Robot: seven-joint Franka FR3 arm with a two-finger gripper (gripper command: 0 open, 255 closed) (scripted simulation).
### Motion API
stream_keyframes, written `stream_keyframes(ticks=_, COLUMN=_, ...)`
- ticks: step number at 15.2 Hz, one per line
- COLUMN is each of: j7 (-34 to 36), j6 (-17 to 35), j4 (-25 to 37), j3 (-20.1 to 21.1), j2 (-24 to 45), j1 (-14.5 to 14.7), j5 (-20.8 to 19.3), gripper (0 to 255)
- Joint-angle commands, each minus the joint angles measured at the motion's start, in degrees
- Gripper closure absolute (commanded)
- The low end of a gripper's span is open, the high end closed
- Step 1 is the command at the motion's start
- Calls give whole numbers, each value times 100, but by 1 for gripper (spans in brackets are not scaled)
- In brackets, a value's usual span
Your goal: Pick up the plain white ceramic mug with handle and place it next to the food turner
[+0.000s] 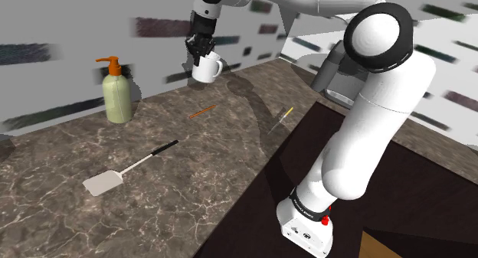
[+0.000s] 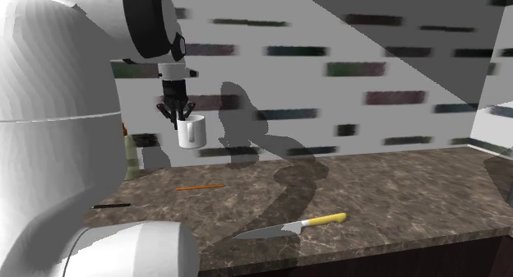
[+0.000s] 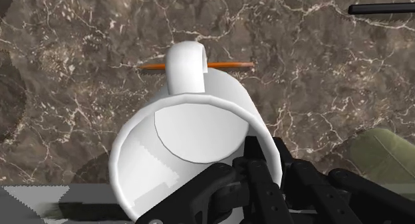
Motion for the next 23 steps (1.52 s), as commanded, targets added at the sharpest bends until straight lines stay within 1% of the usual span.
stream_keyframes(ticks=1, j7=257, j6=-27, j4=34, j3=106, j2=3, j1=138, j5=-19, gripper=255)
stream_keyframes(ticks=8, j7=1134, j6=-163, j4=534, j3=479, j2=374, j1=633, j5=-70, gripper=255)
stream_keyframes(ticks=12, j7=1615, j6=-298, j4=1001, j3=666, j2=710, j1=923, j5=-115, gripper=255)
stream_keyframes(ticks=15, j7=1974, j6=-442, j4=1469, j3=791, j2=1039, j1=1158, j5=-160, gripper=255)
stream_keyframes(ticks=23, j7=1982, j6=176, j4=847, j3=788, j2=1035, j1=1155, j5=-162, gripper=255)
